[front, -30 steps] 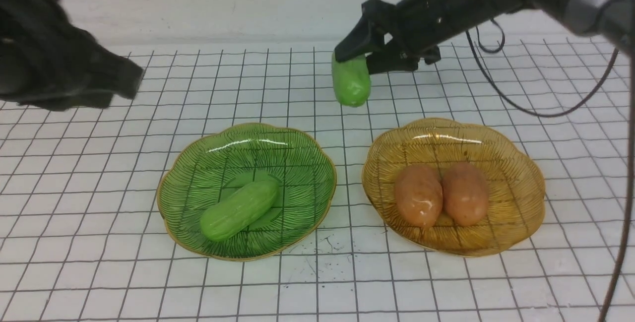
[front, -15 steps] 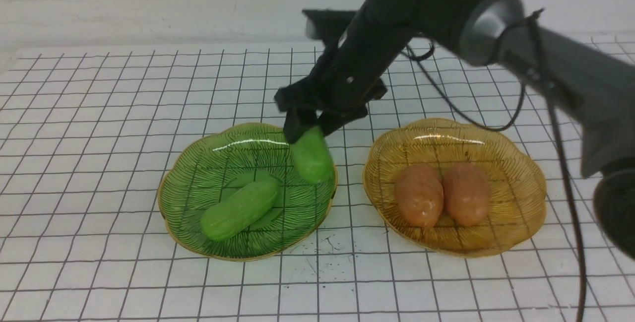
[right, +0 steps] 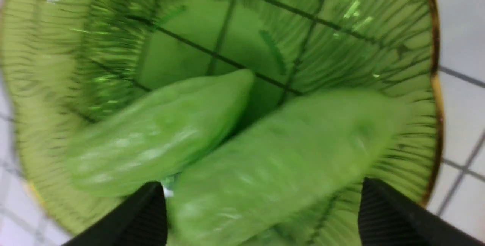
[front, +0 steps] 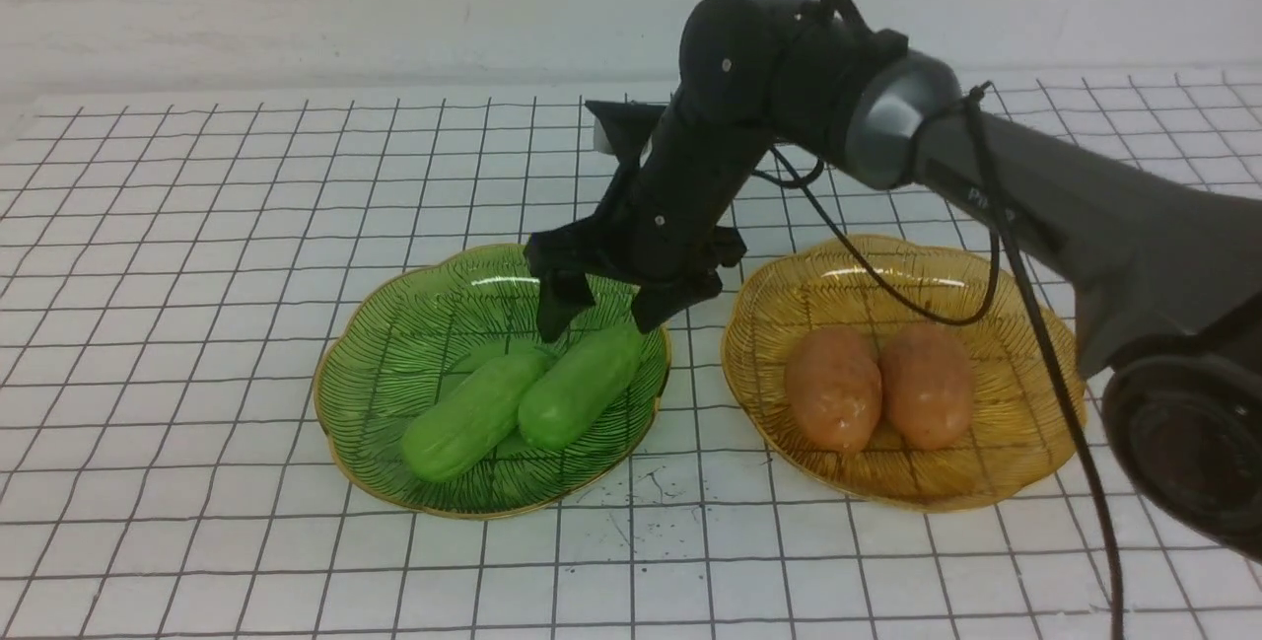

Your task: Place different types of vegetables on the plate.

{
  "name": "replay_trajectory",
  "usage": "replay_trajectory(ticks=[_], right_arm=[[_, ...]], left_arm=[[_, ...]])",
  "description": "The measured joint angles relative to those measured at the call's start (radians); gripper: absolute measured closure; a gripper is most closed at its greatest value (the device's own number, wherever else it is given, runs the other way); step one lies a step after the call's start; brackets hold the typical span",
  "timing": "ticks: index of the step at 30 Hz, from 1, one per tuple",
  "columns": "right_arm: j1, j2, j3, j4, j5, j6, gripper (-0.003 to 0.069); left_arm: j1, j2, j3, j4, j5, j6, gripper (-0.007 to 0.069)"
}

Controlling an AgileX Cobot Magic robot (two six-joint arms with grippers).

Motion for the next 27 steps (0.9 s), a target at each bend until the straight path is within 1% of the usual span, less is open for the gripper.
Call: replay_trajectory(ticks=[2, 5, 7, 8, 9, 10, 11, 13, 14, 15, 16, 18, 20, 21, 23, 24, 27], right_arm=[[0.000, -0.037, 0.000, 0.014, 0.000, 0.000, 0.0064], [0.000, -0.151, 0.000, 0.006, 0.000, -0.001, 0.0160], [0.000, -0.206, -0.001, -0.016, 0.001, 0.000, 0.0212], [0.000, -0.275, -0.002, -0.046, 0.002, 0.003, 0.0283], [0.000, -0.296, -0.001, -0.050, 0.004, 0.008, 0.0305], [0.000, -0.370, -0.003, -0.086, 0.007, 0.012, 0.0386], [0.000, -0.424, -0.005, -0.113, 0.009, 0.012, 0.0435], [0.000, -0.539, 0.002, -0.168, 0.012, 0.011, 0.0565], [0.000, -0.599, 0.018, -0.203, 0.013, 0.010, 0.0615], [0.000, -0.611, 0.021, -0.209, 0.013, 0.010, 0.0621], [0.000, -0.725, 0.062, -0.263, 0.015, 0.006, 0.0652], [0.000, -0.830, 0.132, -0.329, 0.017, 0.005, 0.0664], [0.000, -1.003, 0.275, -0.410, 0.019, 0.021, 0.0672], [0.000, -1.017, 0.290, -0.417, 0.019, 0.022, 0.0672], [0.000, -1.143, 0.457, -0.477, 0.001, 0.050, 0.0673], [0.000, -1.261, 0.610, -0.518, -0.072, 0.073, 0.0673], [0.000, -1.447, 0.839, -0.572, -0.240, 0.107, 0.0673]], left_arm=[[0.000, -0.001, 0.000, 0.000, 0.000, -0.001, 0.0632], [0.000, -0.001, 0.000, 0.000, 0.000, -0.001, 0.0632], [0.000, -0.001, 0.000, 0.000, 0.000, -0.001, 0.0632], [0.000, -0.001, 0.000, 0.000, 0.000, -0.001, 0.0632], [0.000, -0.001, 0.000, 0.000, 0.000, -0.001, 0.0632], [0.000, -0.001, 0.000, 0.000, 0.000, -0.001, 0.0632], [0.000, -0.001, 0.000, -0.001, 0.000, -0.001, 0.0632], [0.000, -0.001, 0.000, -0.001, 0.000, -0.001, 0.0632], [0.000, -0.001, 0.004, -0.001, 0.000, -0.001, 0.0632], [0.000, -0.001, 0.004, -0.001, 0.000, -0.001, 0.0632], [0.000, -0.001, 0.016, -0.002, -0.005, -0.001, 0.0632], [0.000, -0.001, 0.032, -0.004, -0.035, -0.001, 0.0632], [0.000, -0.001, 0.061, -0.005, -0.089, -0.001, 0.0632], [0.000, -0.001, 0.063, -0.005, -0.100, -0.001, 0.0632], [0.000, -0.001, 0.101, -0.007, -0.163, -0.001, 0.0632], [0.000, -0.001, 0.115, -0.007, -0.191, -0.001, 0.0632], [0.000, -0.001, 0.142, -0.007, -0.246, -0.001, 0.0632]])
